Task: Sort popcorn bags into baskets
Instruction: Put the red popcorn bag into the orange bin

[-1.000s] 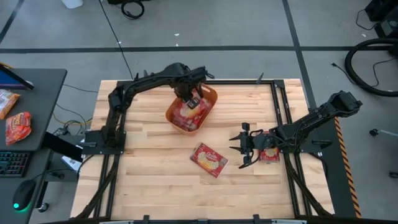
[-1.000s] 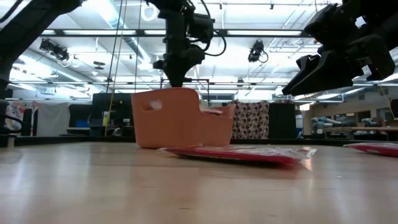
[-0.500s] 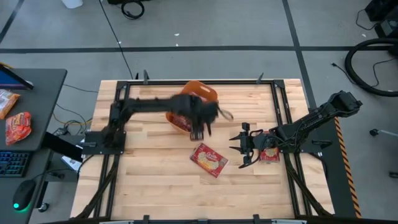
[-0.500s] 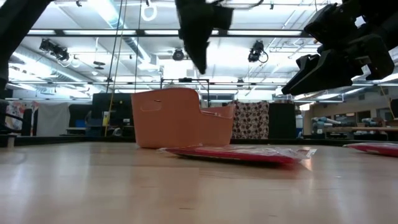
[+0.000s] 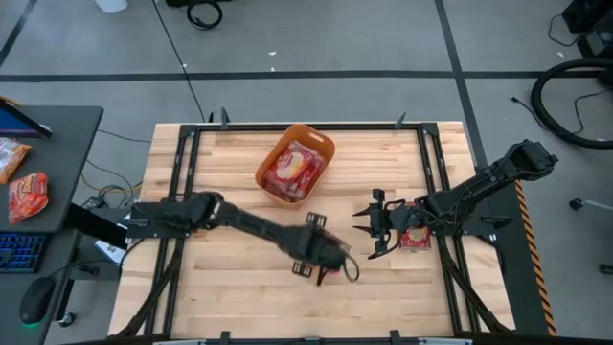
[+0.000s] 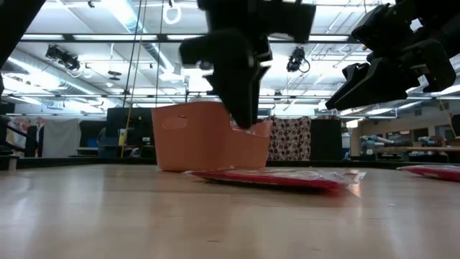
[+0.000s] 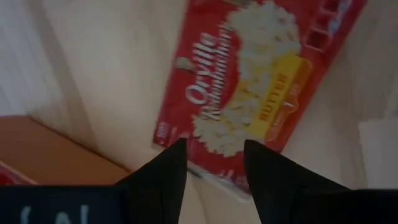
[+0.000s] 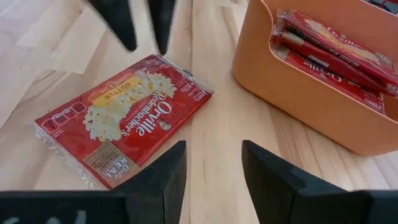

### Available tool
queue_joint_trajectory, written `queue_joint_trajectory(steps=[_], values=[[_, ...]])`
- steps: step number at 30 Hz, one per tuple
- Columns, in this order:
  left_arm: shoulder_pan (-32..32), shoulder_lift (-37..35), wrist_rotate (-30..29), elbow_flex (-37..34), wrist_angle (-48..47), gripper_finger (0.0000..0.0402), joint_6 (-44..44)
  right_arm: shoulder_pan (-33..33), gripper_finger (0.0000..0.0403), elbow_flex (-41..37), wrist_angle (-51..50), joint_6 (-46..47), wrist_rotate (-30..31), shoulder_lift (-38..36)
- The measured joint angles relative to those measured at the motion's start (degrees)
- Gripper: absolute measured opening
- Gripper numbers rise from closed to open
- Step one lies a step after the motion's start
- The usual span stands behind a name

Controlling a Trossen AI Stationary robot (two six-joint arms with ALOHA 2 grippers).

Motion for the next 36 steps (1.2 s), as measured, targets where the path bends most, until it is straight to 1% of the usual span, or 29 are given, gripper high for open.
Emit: queue_joint_trajectory(steps=[2,4,8,13,17,24,28,32,36], values=[[-1.6,1.6,-2.5,0.0,-0.1,0.0163,0.1,0.0,0.0159,0.0,0.0,0.0,0.0,0.0],[-2.8,2.7,-3.7,0.0,-0.2,0.0163,0.2,0.0,0.0159,0.0,0.0,0.0,0.0,0.0],[-4.5,4.5,-3.8,0.0,1.2,0.0163,-1.0,0.0,0.0159,0.0,0.0,0.2,0.0,0.0],[-5.9,4.7,-3.6,0.0,3.0,0.0163,-2.1,0.0,0.0159,0.0,0.0,0.2,0.0,0.0],[-6.1,4.9,-3.7,0.0,3.6,0.0163,-3.7,0.0,0.0159,0.0,0.1,0.2,0.0,0.0],[-6.1,7.2,-3.6,0.0,2.8,0.0163,-5.0,0.0,0.0159,0.0,0.1,0.2,0.0,0.0],[-6.1,8.4,-4.8,0.1,2.6,0.016,-5.1,0.0,0.0159,0.0,0.3,0.2,0.0,0.0],[-6.1,8.9,-5.0,0.2,2.3,0.0133,-5.1,0.0,0.0159,0.0,0.1,0.3,0.0,0.0],[-5.9,9.0,-4.6,0.2,1.4,0.008,-5.2,0.0,0.0159,0.0,0.1,0.3,-0.1,0.0]])
